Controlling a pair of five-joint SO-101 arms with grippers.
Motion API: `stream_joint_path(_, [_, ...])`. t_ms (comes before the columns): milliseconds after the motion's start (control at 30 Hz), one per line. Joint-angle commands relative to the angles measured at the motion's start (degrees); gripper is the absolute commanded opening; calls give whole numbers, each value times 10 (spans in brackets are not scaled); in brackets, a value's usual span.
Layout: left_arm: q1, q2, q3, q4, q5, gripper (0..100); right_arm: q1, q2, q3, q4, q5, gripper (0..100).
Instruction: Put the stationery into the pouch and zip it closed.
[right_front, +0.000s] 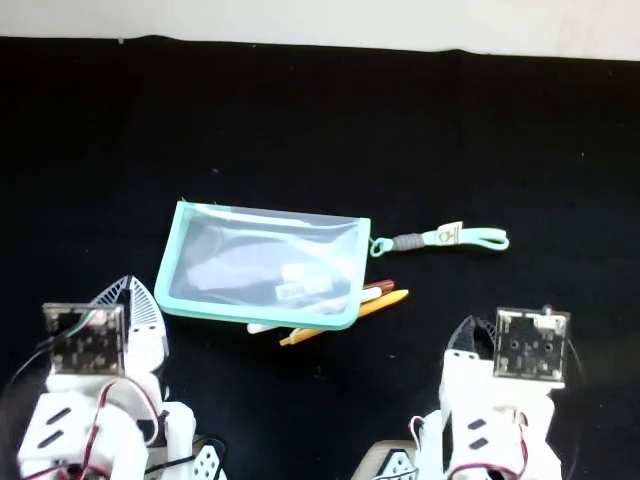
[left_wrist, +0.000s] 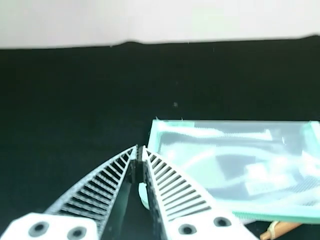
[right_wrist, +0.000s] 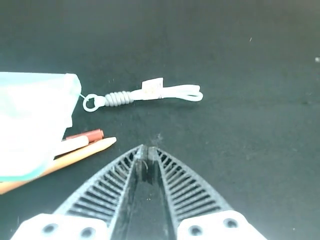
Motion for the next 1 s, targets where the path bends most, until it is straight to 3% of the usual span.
stream_joint_path(0, [10, 9, -38, 3, 1, 10, -5, 80, -79, 8, -5, 22])
stream_joint_path(400, [10, 238, -213, -7, 0, 10, -5, 341, -328, 8, -7, 22])
stream_joint_path(800, [10, 418, -260, -173, 0, 13, -5, 529, -406, -1, -7, 23])
stream_joint_path(967, [10, 524, -260, -230, 0, 13, -5, 616, -425, -60, -7, 23])
